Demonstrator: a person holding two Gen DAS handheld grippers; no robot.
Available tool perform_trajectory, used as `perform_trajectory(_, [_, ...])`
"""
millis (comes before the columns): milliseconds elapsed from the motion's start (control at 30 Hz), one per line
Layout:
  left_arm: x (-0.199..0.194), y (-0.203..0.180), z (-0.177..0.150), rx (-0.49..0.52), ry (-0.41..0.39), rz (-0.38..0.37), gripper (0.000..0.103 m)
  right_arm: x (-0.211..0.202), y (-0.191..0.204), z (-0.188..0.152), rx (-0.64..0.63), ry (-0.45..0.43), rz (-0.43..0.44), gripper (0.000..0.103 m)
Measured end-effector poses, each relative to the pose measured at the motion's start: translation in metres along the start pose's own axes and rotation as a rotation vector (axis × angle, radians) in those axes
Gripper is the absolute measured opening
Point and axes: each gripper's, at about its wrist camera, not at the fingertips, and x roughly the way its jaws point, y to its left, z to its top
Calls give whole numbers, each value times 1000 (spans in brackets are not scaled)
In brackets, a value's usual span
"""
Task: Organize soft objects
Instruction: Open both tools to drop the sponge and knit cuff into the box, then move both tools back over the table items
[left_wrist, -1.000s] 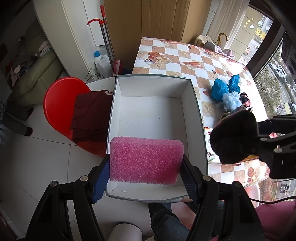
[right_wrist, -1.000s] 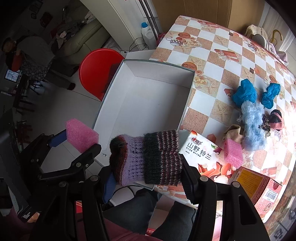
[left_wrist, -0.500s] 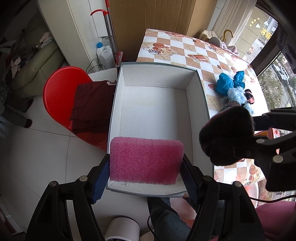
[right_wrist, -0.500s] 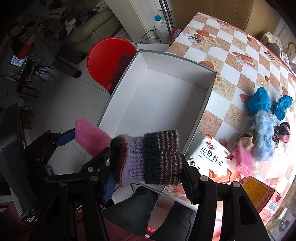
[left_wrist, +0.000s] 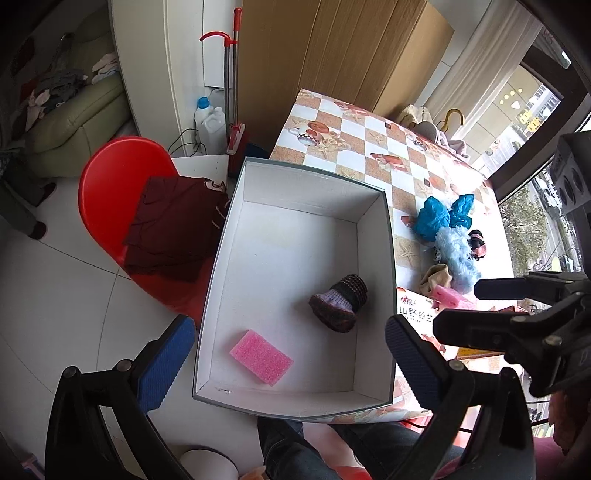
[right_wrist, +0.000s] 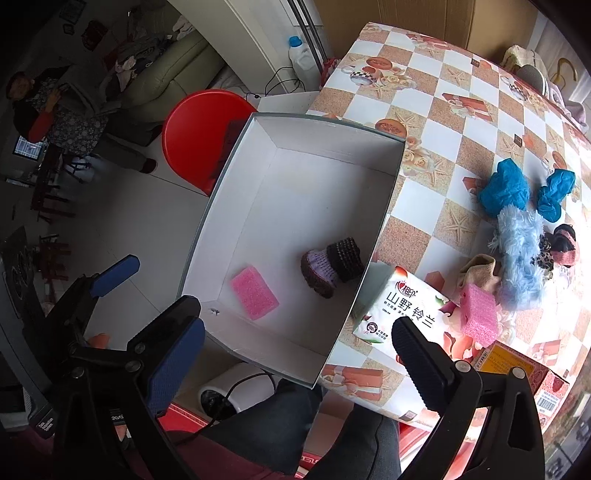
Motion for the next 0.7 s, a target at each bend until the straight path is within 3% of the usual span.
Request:
perform_trajectory(133, [2, -12, 9, 9, 21, -67, 103, -16, -28, -2, 85, -19, 17, 102])
perform_trajectory(267, [4, -35, 22, 55, 23, -81, 103, -49, -70, -8, 195, -74, 20, 102])
perform_trajectory(500, [20, -81, 43, 120, 72, -140, 103, -122, -180, -44, 466, -197, -42, 102])
perform_trajectory(700, [43, -129, 53, 210, 131, -134, 103, -139, -277, -82, 687, -199, -124, 102])
